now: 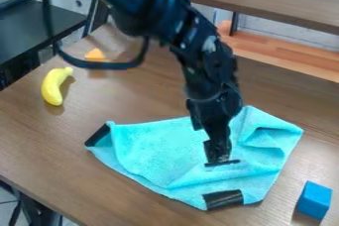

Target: Unfold the cloth from bottom right to left top

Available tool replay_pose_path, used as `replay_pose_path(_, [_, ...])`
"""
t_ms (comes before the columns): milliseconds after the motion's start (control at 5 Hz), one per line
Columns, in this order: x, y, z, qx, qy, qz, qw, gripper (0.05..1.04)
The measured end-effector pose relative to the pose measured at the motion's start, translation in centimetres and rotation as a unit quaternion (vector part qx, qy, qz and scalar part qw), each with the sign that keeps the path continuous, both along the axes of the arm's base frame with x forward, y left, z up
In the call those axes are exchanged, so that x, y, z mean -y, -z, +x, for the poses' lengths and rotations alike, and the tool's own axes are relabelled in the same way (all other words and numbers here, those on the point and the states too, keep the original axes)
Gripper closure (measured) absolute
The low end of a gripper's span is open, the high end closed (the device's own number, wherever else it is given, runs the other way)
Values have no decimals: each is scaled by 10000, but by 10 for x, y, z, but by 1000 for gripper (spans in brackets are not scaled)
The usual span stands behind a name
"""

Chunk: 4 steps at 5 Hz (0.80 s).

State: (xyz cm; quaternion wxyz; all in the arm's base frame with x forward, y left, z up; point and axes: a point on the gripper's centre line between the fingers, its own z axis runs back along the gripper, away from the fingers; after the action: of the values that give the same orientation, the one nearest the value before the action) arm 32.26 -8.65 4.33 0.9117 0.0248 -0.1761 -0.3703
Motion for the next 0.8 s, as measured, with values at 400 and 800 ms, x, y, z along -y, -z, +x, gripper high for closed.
replay_pose_path(400, [10,26,12,-71,-99,154,9998,83])
replay_pose_path(800, [19,27,10,-138,-75,-117,9998,312])
